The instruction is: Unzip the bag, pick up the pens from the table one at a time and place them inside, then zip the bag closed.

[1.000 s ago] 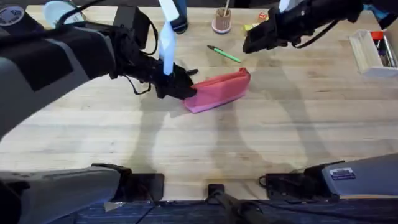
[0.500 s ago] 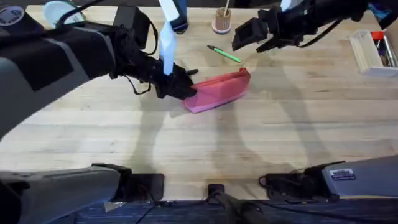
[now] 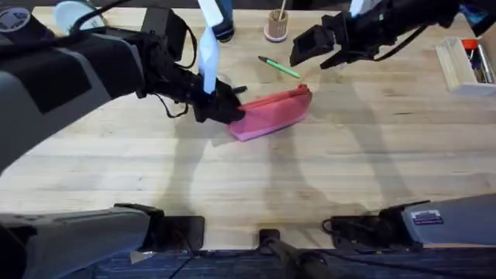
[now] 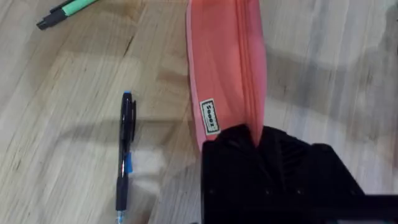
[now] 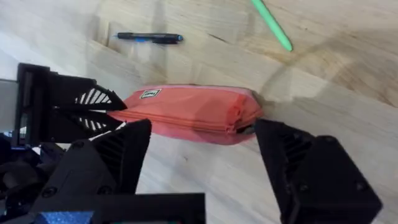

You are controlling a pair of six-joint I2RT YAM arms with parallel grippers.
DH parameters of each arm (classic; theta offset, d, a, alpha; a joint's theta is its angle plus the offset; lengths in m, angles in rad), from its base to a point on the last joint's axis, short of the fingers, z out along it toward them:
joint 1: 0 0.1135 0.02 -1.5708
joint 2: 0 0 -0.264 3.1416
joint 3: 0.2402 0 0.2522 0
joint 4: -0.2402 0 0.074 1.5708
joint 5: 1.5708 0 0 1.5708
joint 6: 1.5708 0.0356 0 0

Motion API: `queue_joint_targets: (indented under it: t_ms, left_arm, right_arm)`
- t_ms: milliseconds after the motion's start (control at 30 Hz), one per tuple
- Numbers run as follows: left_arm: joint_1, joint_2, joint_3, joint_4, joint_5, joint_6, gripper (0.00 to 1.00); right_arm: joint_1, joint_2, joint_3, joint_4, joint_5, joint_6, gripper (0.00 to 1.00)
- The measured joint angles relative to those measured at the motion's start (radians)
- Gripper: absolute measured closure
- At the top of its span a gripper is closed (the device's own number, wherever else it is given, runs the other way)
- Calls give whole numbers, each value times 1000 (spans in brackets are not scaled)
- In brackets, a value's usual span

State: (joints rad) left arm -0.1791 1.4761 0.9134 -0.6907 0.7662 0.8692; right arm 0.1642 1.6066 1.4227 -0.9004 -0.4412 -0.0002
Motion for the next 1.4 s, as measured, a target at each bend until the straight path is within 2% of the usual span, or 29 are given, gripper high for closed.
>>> queue_joint_targets:
  t_ms: [267, 700, 1400]
  left_arm:
    - [0, 0, 0, 0, 0, 0, 959]
    - [0, 0, 0, 0, 0, 0, 959]
    - [0, 0, 0, 0, 0, 0, 959]
  right_arm:
    - [0, 9, 0, -28, 12, 0, 4]
    - [0, 90, 0, -38, 45, 0, 4]
    - [30, 202, 0, 9, 53, 0, 4]
